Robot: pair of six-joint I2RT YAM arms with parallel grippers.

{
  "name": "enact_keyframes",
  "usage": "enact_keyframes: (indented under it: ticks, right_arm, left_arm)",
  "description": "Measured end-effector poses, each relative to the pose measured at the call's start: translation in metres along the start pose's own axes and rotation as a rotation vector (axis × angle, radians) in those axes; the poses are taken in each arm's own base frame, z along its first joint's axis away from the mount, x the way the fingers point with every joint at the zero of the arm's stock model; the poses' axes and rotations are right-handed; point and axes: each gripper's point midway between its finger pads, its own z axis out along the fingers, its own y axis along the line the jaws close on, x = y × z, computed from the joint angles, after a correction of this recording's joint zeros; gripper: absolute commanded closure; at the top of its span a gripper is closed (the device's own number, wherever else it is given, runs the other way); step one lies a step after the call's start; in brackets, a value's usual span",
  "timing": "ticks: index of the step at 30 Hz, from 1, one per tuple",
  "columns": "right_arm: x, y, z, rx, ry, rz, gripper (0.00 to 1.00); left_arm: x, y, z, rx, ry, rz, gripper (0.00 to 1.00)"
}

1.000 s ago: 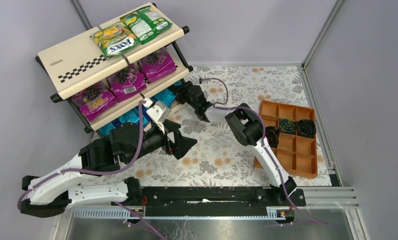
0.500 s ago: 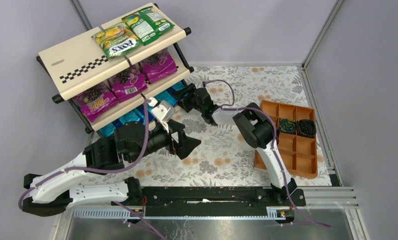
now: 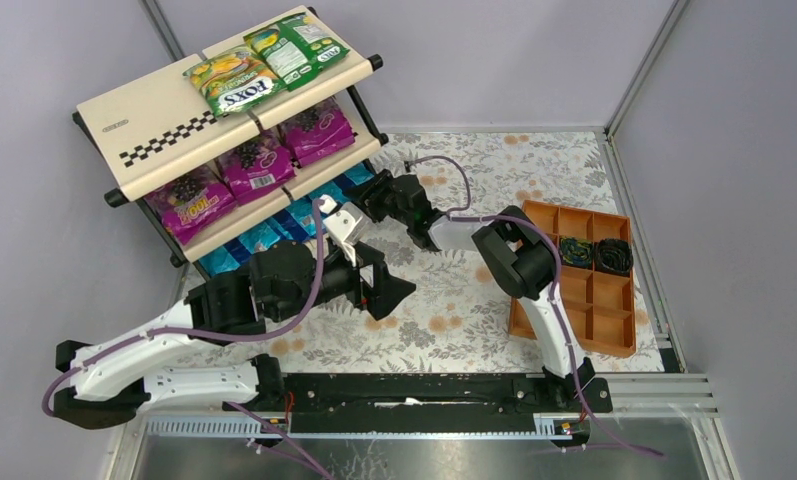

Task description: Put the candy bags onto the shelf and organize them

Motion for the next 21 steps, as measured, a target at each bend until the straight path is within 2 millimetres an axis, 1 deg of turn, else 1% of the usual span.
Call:
enact_keyframes:
  ticks: [1,3,6,9,13,15,17,19,21]
  right_arm:
    - [0.000,0.001,0.004,-0.006,0.002,-0.001,0.56]
    - [0.001,0.000,0.010,-0.011,0.008,-0.005,0.60]
    - [0.000,-0.002,0.017,-0.014,0.008,-0.011,0.61]
    - [0.000,-0.004,0.020,-0.017,0.012,-0.021,0.53]
    - [0.004,-0.005,0.018,-0.020,0.031,-0.045,0.41]
    - [0.008,-0.011,0.008,-0.002,0.052,-0.063,0.32]
    - [0.012,-0.017,-0.008,0.022,0.077,-0.090,0.25]
    - [0.016,-0.020,-0.035,0.054,0.104,-0.132,0.17]
    - [0.016,-0.013,-0.061,0.065,0.120,-0.184,0.11]
  left_arm:
    - [0.000,0.000,0.001,0.001,0.002,-0.001,0.07]
    - [0.001,0.000,0.001,0.001,0.002,-0.003,0.07]
    - [0.001,-0.001,0.001,0.000,0.003,-0.007,0.07]
    - [0.001,-0.001,0.001,0.000,0.005,-0.010,0.07]
    - [0.002,0.000,0.003,-0.003,0.009,-0.011,0.07]
    - [0.004,0.000,0.005,-0.007,0.015,-0.011,0.07]
    - [0.005,0.001,0.007,-0.012,0.019,-0.009,0.07]
    - [0.005,0.002,0.008,-0.020,0.019,-0.008,0.06]
    - [0.003,0.003,0.008,-0.029,0.011,-0.006,0.05]
